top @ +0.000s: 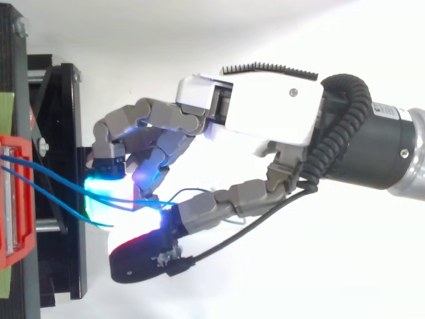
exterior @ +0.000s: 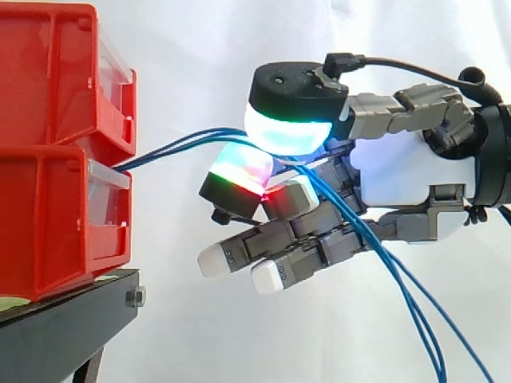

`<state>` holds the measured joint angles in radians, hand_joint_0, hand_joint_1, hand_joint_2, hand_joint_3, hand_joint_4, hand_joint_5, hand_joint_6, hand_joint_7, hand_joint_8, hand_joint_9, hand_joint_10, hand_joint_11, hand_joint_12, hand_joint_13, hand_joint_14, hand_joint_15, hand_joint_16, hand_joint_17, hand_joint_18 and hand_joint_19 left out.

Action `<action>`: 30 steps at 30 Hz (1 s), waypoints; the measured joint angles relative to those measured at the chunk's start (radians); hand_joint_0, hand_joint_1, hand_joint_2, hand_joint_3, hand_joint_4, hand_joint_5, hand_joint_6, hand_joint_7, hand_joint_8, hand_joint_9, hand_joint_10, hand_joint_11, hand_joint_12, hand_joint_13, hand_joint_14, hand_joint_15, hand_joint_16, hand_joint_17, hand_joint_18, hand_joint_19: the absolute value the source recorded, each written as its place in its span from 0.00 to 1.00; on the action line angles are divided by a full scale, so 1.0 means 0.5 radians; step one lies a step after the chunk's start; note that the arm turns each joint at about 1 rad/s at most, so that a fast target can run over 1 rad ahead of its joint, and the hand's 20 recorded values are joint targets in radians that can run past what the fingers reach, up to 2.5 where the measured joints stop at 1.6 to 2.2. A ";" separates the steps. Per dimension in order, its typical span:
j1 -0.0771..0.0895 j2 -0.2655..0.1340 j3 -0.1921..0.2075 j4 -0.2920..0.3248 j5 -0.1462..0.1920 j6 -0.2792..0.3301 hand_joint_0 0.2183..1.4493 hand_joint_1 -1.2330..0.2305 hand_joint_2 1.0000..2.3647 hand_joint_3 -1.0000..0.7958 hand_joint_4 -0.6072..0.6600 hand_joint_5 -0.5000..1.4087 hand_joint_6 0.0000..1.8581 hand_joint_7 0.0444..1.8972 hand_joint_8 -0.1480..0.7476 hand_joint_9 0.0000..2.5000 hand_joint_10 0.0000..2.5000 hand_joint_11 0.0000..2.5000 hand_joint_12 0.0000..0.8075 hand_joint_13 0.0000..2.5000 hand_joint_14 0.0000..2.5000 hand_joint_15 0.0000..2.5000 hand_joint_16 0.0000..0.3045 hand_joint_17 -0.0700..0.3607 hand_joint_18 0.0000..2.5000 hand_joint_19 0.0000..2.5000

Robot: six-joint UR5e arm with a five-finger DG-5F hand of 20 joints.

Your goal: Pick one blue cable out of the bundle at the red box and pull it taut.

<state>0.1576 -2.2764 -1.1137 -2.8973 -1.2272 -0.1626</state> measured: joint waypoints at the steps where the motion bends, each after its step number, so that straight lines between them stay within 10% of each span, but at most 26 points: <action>1: 0.000 0.000 0.000 0.000 0.000 0.000 0.40 0.14 0.01 0.36 0.63 0.16 0.48 0.66 0.54 0.30 0.01 0.44 0.53 0.17 0.00 0.06 0.20 0.47 0.23 0.09; 7: 0.000 0.000 0.000 -0.001 0.000 0.000 0.39 0.13 0.00 0.28 0.62 0.14 0.47 0.63 0.52 0.26 0.01 0.43 0.52 0.14 0.00 0.05 0.20 0.49 0.22 0.07; 12: 0.001 0.000 0.000 -0.001 0.000 0.000 0.19 0.26 0.00 0.28 0.66 0.15 0.46 0.58 0.60 0.30 0.01 0.43 0.59 0.16 0.00 0.07 0.23 0.53 0.23 0.12; 18: 0.001 0.000 0.000 -0.001 0.000 0.000 0.23 0.41 0.00 0.28 0.65 0.17 0.43 0.57 0.60 0.34 0.01 0.43 0.57 0.17 0.00 0.08 0.22 0.51 0.22 0.14; 30: 0.000 0.000 0.003 -0.001 0.000 0.000 0.29 0.34 0.01 0.45 0.66 0.17 0.46 0.65 0.59 0.35 0.01 0.43 0.54 0.18 0.00 0.08 0.20 0.48 0.23 0.15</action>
<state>0.1577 -2.2764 -1.1123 -2.8977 -1.2272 -0.1626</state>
